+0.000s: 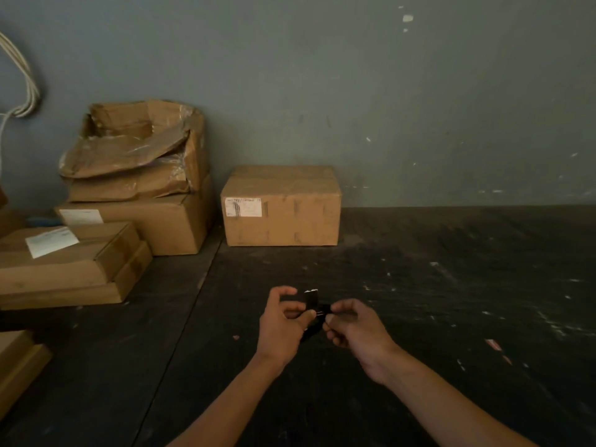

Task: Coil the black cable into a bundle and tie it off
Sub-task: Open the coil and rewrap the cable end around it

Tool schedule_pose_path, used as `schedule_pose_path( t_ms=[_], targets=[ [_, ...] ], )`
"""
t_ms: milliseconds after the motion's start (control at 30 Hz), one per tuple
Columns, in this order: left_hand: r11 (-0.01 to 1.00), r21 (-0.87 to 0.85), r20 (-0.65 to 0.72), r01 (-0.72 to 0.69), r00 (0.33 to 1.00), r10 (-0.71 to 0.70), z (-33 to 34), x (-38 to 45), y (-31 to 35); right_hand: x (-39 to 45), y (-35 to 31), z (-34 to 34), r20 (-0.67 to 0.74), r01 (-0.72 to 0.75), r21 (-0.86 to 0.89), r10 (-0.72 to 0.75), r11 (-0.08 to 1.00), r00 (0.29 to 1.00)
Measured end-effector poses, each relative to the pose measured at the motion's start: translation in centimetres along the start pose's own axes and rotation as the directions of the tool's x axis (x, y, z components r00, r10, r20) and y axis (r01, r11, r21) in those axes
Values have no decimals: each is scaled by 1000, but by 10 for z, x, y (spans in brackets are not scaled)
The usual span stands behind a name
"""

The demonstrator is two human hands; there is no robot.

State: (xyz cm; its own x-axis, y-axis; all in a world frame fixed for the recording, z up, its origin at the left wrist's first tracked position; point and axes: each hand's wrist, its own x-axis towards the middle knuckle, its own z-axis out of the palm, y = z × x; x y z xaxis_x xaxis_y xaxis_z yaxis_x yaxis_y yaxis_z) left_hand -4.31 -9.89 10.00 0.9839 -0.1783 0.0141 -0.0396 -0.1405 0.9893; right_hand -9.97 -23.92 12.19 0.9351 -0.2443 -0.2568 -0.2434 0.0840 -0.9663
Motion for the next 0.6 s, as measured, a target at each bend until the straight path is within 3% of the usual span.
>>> schedule_pose_path(
  t_ms=[100, 267, 400, 600],
  targets=[
    [1000, 19, 28, 17, 999, -18, 1, 2, -2, 0, -2, 0, 20, 122, -99, -120, 988, 993],
    [996, 8, 104, 86, 991, -86, -6, 7, -2, 0, 0, -7, 151, 214, -212, -185, 954, 971],
    [987, -6, 170, 163, 972, -159, -8, 8, 0, 3, 5, -9, 167, 384, -512, -350, 768, 922],
    [973, 44, 258, 226, 938, -229, -11, 7, 0, 10, 8, -13, 249, 493, -690, -467, 529, 849]
  ],
)
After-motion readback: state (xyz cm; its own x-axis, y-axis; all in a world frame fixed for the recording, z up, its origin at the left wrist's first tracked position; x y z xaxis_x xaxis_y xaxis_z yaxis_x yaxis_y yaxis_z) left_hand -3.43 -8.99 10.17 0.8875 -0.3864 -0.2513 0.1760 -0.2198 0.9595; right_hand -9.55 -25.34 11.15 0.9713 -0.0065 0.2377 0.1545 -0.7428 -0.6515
